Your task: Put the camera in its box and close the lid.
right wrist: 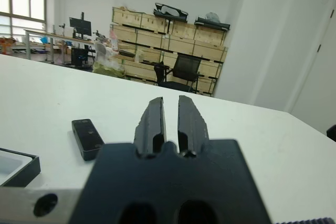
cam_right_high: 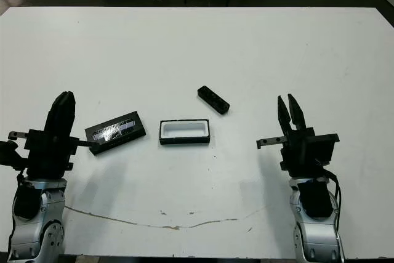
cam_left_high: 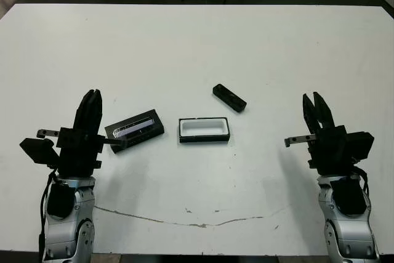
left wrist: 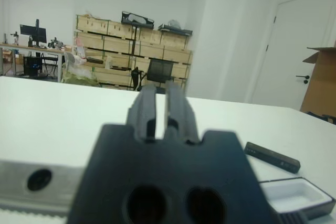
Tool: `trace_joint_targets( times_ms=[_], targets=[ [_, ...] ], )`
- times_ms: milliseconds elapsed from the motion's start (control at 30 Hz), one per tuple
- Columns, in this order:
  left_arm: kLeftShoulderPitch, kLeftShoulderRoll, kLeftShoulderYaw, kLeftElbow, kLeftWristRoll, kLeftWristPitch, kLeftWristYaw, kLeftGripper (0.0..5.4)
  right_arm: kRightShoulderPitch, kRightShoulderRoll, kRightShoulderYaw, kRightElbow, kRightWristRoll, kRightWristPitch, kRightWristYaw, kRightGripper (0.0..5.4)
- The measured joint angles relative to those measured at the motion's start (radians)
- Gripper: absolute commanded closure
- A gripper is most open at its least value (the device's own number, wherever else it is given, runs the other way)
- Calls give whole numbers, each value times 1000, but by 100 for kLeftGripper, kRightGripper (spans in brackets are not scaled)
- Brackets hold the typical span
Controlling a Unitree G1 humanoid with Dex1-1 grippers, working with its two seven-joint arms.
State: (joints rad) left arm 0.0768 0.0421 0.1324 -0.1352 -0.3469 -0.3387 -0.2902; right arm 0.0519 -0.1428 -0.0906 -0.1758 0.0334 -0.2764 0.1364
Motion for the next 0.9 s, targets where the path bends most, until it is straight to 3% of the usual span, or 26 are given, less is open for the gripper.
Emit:
trace_joint_targets(
  times_ms=[467, 700, 800, 900],
  targets=[
    [4, -2, -1, 0, 2, 0, 2, 538, 1, -13, 7, -9, -4, 11, 22, 540],
    [4, -3, -2, 0, 2, 0, 1, 538, -38, -71, 4, -9, 120, 24, 153, 540],
    [4, -3, -3, 1, 7, -7, 2, 538, -83, -113, -5, -33, 127, 76, 171, 540],
    [4, -3, -4, 0, 6, -7, 3, 538, -136, -182, -11, -102, 105, 201, 173, 540]
  ],
)
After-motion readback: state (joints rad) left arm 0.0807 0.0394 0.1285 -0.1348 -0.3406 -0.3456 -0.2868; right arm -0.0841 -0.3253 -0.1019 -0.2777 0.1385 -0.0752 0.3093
